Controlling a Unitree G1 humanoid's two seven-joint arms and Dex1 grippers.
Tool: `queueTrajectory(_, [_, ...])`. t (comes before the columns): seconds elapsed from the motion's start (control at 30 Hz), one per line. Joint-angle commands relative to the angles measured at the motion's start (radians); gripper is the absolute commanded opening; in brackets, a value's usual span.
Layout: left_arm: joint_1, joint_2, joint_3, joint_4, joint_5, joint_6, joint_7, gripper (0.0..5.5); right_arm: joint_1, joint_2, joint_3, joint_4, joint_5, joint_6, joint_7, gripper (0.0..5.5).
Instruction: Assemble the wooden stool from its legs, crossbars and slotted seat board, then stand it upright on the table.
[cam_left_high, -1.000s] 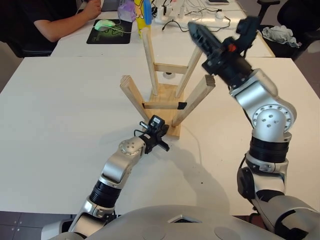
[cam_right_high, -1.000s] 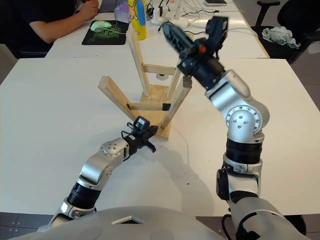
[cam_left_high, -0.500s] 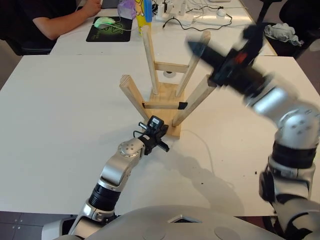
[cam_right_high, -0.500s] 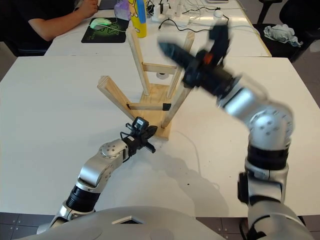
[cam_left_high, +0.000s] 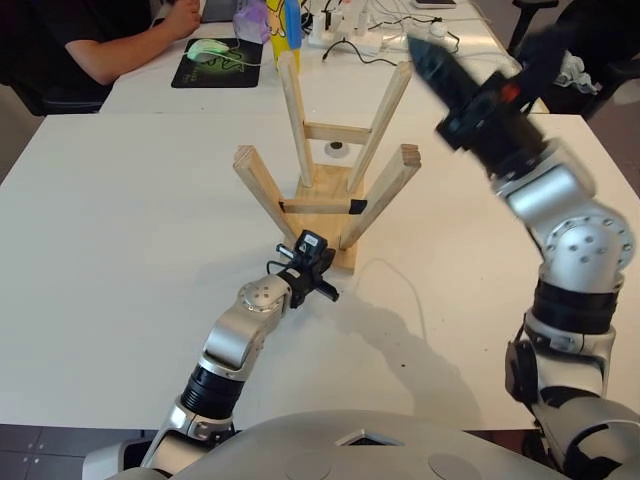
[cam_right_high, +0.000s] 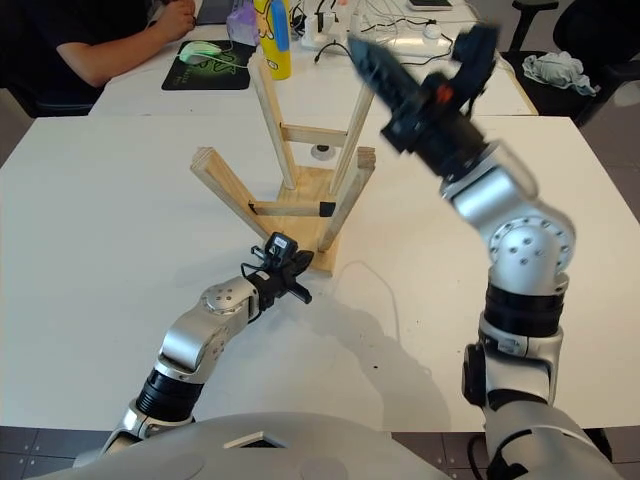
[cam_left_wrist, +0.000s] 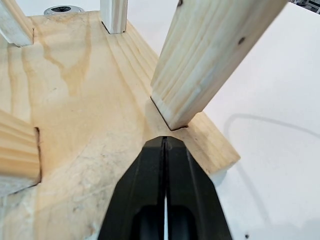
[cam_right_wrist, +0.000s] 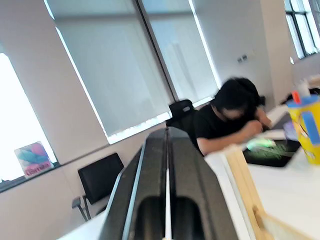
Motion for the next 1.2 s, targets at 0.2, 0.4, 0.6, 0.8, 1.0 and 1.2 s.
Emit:
queueTrajectory(0.2, [0.032, 0.017, 0.006, 0.041, 0.01, 0.05, 0.002, 0.0, -0.288, -0.012, -0.143, 0.013, 0.274, -0.089, -0.137, 0.04])
queueTrajectory(0.4, [0.027, 0.014, -0.015, 0.047, 0.017, 0.024, -0.007, 0.0, 0.495, -0.185, 0.714, 0.05, -0.384, 0.19, -0.125, 0.04])
queueTrajectory(0.6, [0.017, 0.031, -0.005, 0.041, 0.016, 0.0, -0.026, 0.0, 0.152, -0.003, 0.273, 0.072, -0.27, -0.065, -0.106, 0.04])
queueTrajectory(0.8, [-0.015, 0.034, -0.002, 0.065, 0.012, 0.037, -0.037, 0.0, 0.064, 0.05, 0.105, 0.096, -0.259, -0.155, -0.058, 0.04])
queueTrajectory(1.0, [0.06, 0.119, 0.015, -0.056, -0.038, 0.024, -0.13, 0.0, 0.151, 0.006, -0.005, 0.159, -0.369, -0.189, -0.035, 0.04])
queueTrajectory(1.2, [0.191, 0.371, 0.195, -0.222, -0.099, 0.106, -0.251, 0.0, 0.398, -0.072, 0.141, 0.297, -0.741, -0.163, -0.066, 0.04])
